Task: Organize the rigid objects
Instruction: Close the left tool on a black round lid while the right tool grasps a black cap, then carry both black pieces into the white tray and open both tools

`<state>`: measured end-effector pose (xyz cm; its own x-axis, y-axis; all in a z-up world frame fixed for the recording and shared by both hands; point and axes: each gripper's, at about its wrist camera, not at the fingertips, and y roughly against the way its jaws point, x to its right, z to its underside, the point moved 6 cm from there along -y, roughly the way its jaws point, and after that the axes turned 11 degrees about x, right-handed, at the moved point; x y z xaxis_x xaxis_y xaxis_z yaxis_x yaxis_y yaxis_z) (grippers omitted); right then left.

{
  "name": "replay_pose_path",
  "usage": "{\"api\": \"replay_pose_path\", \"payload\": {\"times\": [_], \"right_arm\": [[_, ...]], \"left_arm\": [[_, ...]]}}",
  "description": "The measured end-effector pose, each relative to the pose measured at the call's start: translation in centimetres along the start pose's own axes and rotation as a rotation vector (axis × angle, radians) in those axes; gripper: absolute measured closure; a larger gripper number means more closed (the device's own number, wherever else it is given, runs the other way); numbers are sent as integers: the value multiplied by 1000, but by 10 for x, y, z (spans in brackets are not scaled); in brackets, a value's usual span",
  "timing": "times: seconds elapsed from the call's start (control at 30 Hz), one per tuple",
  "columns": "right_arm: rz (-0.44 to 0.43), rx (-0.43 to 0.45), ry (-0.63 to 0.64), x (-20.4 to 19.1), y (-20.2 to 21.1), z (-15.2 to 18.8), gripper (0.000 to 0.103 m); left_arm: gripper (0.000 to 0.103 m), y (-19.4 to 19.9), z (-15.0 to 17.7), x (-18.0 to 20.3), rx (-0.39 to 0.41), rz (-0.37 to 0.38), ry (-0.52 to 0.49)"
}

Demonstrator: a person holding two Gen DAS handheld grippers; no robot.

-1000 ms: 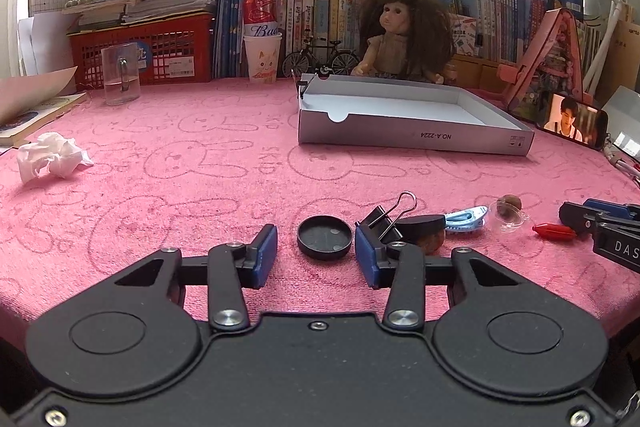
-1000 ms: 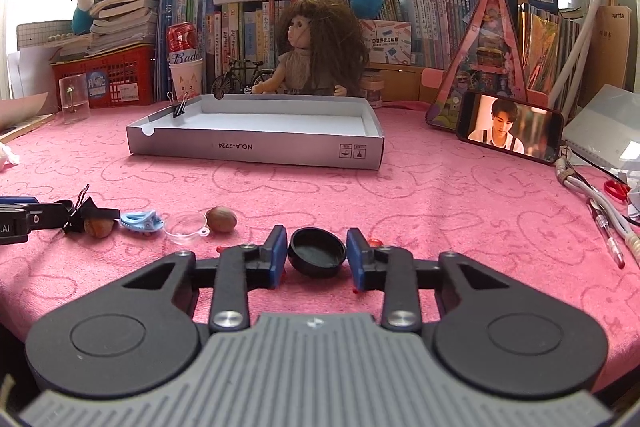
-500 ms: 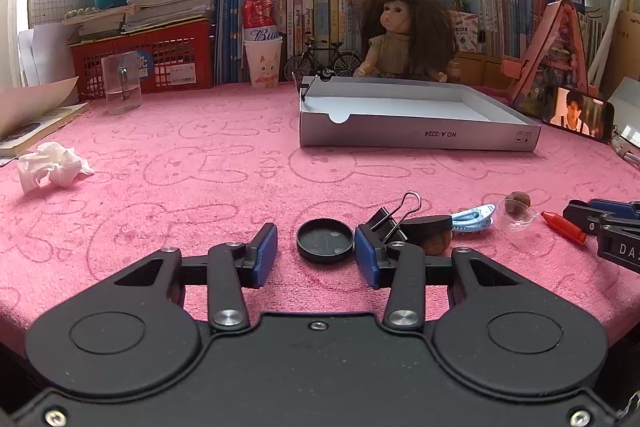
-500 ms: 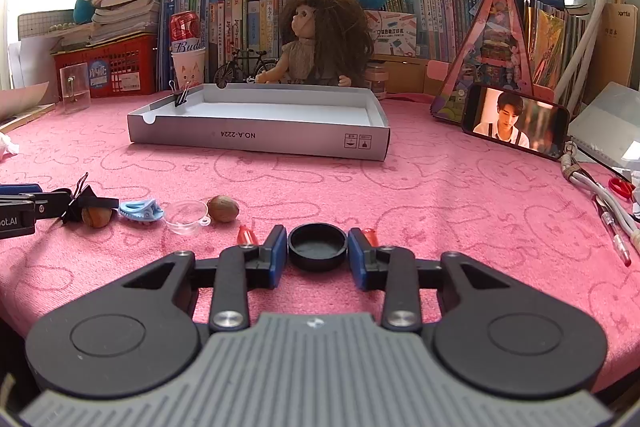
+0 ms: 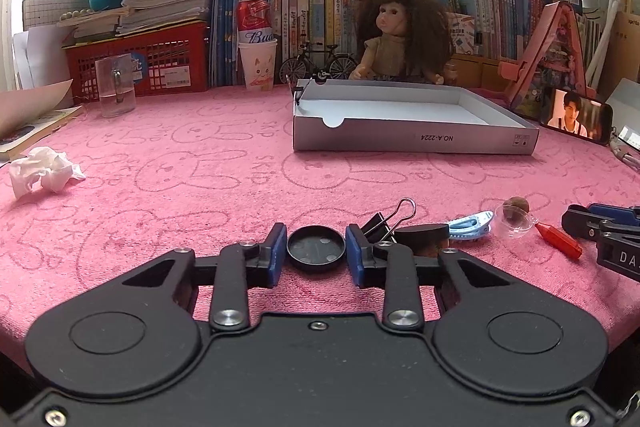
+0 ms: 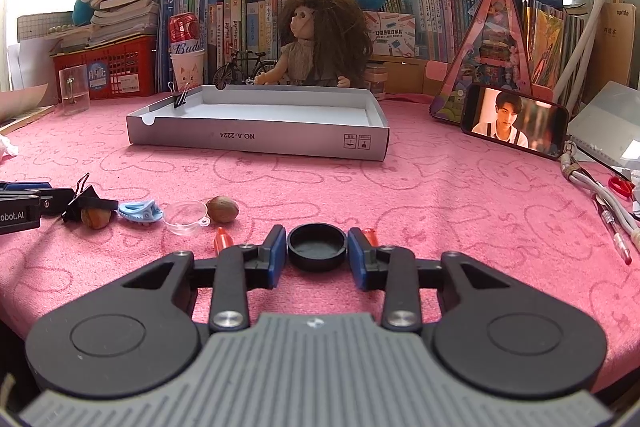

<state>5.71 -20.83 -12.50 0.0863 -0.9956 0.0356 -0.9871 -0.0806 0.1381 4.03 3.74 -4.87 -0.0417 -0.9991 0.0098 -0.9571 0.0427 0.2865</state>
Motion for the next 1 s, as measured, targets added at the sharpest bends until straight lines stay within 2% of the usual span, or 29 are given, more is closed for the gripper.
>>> {"api": "replay_pose_path", "payload": {"times": [0.07, 0.17, 0.6, 0.73, 1.0], "right_arm": [[3, 4, 7, -1, 0, 1, 58], [4, 6, 9, -2, 1, 0, 65], [-4, 46, -30, 1, -5, -24, 66], [12, 43, -63, 8, -15, -34, 66], [42, 38, -55, 28, -44, -58, 66]], "left_arm": [[73, -1, -1, 0, 1, 2, 15], [73, -1, -4, -2, 4, 1, 33], [73, -10, -33, 3, 32, 23, 54], [73, -18, -47, 7, 41, 35, 41], [73, -47, -82, 5, 38, 60, 98]]}}
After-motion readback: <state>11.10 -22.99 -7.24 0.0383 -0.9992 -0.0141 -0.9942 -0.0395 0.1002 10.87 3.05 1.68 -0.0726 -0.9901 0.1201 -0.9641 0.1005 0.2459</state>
